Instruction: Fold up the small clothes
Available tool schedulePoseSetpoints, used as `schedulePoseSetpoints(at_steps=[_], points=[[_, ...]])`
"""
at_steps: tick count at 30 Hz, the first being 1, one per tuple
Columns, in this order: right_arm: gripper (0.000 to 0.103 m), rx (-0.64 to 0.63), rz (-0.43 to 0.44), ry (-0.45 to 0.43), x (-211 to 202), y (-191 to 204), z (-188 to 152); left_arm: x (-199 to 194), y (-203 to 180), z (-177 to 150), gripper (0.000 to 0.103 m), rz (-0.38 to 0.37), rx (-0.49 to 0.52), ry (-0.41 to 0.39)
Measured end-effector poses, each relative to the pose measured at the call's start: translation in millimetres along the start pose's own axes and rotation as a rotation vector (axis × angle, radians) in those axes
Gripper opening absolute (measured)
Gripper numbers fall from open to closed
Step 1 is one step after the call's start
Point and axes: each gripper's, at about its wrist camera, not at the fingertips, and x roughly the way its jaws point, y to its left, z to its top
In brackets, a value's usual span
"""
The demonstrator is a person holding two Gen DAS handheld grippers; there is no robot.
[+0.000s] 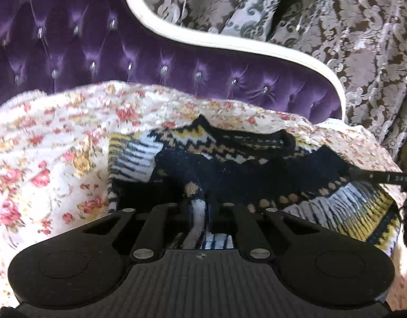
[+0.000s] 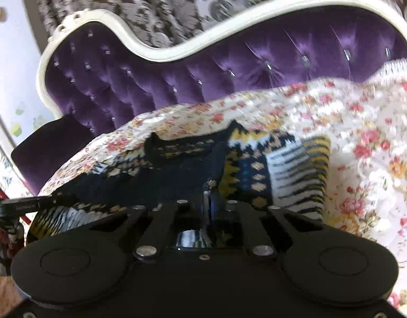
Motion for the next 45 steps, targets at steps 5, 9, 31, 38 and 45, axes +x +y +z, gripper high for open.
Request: schedulePoseSetpoints(at_steps=[5, 9, 31, 38, 45], points=[[0.011, -0.045, 0.021, -0.109, -27, 19, 28, -26, -21, 22, 0.009, 0.021, 0.133, -0.114], [0.011, -0.063, -0.019, -0.158, -22, 21, 56, -26, -26, 58, 0.009, 0.030, 0.170, -0.179], [0.014, 0.108, -0.287, -0.020, 80, -41, 25, 118, 17, 46, 0.031, 0.135, 0.047, 0.010], [0.015, 0.104, -0.291, -0.027, 81, -42, 22, 122, 15, 46, 0.033, 0.146, 0.050, -0.005], [0.015, 0.106, -0.290, -0.031, 81, -42, 21, 124, 18, 44, 0.034, 0.138, 0.036, -0.014]])
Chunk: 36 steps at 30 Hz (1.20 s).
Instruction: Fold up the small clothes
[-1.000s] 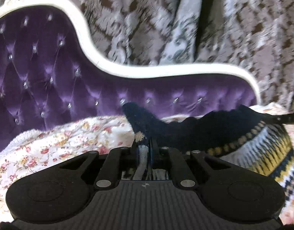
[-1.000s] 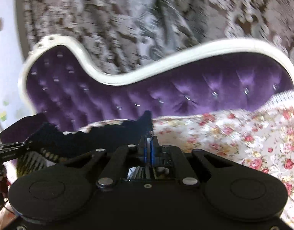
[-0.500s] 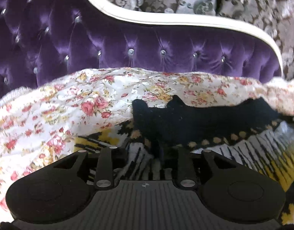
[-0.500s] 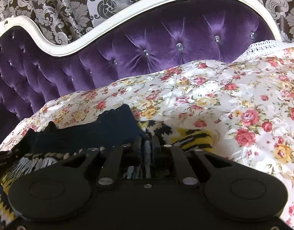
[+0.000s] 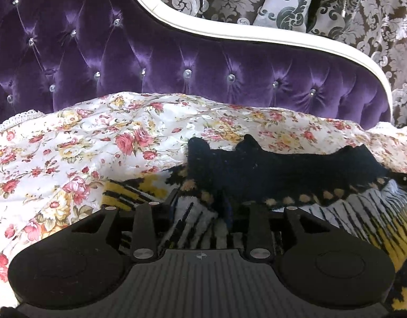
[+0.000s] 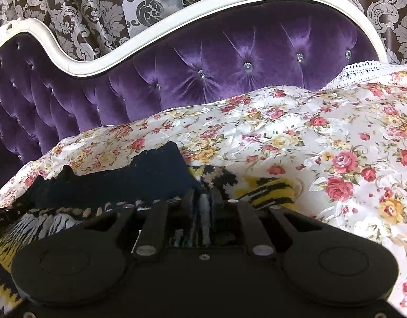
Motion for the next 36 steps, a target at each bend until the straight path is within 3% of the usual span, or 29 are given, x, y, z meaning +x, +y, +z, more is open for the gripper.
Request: schedulePoseSetpoints(at_steps=[16, 21, 22, 23, 24, 26, 32, 36], points=[[0.015, -0.031, -0.025, 0.000, 1, 5, 0, 1, -2, -2, 0.034, 0.009, 0.014, -0.007], [0.020, -0.034, -0.024, 0.004, 1, 6, 1, 1, -3, -2, 0.034, 0.015, 0.021, -0.007], [0.026, -0.033, -0.023, 0.004, 0, 5, 1, 1, -3, -1, 0.034, 0.013, 0.020, -0.007], [0.044, -0.027, -0.008, 0.008, -1, 5, 3, 1, -2, -1, 0.034, 0.012, 0.018, -0.008], [0.055, -0.017, 0.027, 0.017, -2, 3, 4, 1, -3, -1, 0.034, 0.013, 0.019, -0.007], [0.098, 0.001, 0.102, 0.030, -11, 2, 9, 1, -2, -2, 0.034, 0.016, 0.023, -0.008], [0.103, 0.085, 0.100, -0.029, -65, -3, 14, 1, -2, -2, 0.034, 0.020, 0.032, -0.008], [0.103, 0.157, 0.064, 0.039, -87, -15, 7, 1, -3, -2, 0.035, 0.019, 0.034, -0.007]])
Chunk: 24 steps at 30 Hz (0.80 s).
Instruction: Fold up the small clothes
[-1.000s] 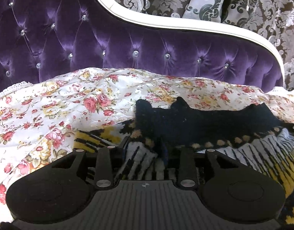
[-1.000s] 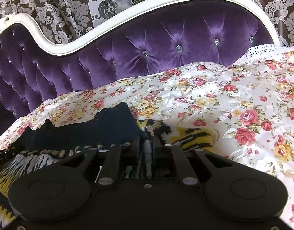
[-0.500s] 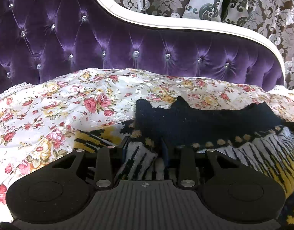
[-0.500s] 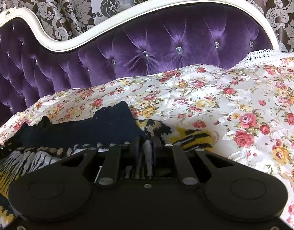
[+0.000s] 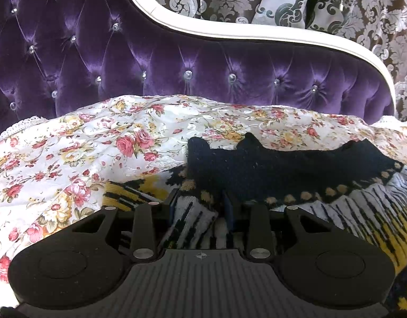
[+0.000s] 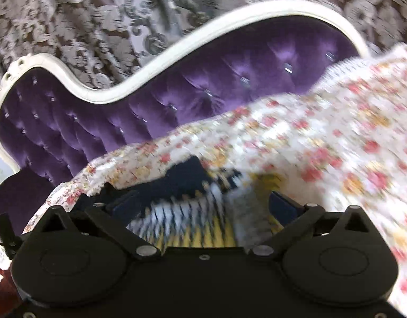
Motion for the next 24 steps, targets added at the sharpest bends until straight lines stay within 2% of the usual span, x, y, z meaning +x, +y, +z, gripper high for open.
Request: schedulePoseSetpoints(at_steps=[5, 9, 14, 18, 24], points=[[0.103, 0.095, 0.014, 0.112, 5, -18, -12, 0, 0, 1, 0.034, -0.003, -0.001, 0.002], [0.103, 0.161, 0.118, 0.208, 20, -20, -12, 1, -2, 2, 0.035, 0.005, 0.009, 0.007], [0.103, 0.183, 0.099, 0.204, 24, -17, -13, 1, -6, 5, 0.036, 0.020, 0.028, 0.020], [0.103, 0.168, 0.057, 0.236, 26, -10, -11, 1, -5, 11, 0.037, 0.020, 0.016, 0.061], [0.103, 0.260, 0.061, 0.242, 25, -20, -8, -15, -10, 34, 0.041, 0.023, -0.070, 0.197]])
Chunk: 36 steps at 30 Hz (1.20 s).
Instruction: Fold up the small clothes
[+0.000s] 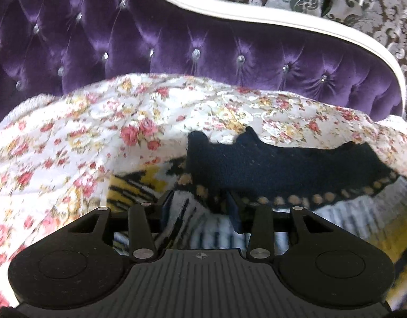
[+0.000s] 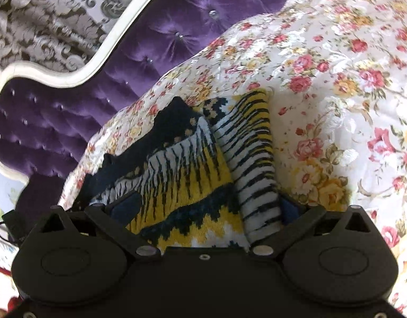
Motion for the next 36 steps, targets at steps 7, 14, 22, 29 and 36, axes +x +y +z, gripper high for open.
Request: schedulePoseSetpoints(at_steps=[7, 14, 22, 29, 36], points=[[0.103, 0.009, 0.004, 0.011, -2, -1, -2, -41, -49, 11, 0.057, -0.075, -0.021, -0.020], [0.103, 0.025, 0.026, 0.035, -6, -4, -4, -44, -110, 6, 0.058, -0.181, 0.092, -0.091], [0.103, 0.035, 0.017, 0.053, -6, -3, -2, -34, -131, -11, 0.039, -0.134, 0.097, -0.128], [0.103, 0.008, 0.010, 0.056, -5, 0, -3, -17, -111, -38, 0.014, -0.156, 0.036, -0.082], [0.103, -0.014, 0.001, 0.053, -2, 1, -3, -14, -124, -54, 0.011, -0.091, 0.170, -0.112]])
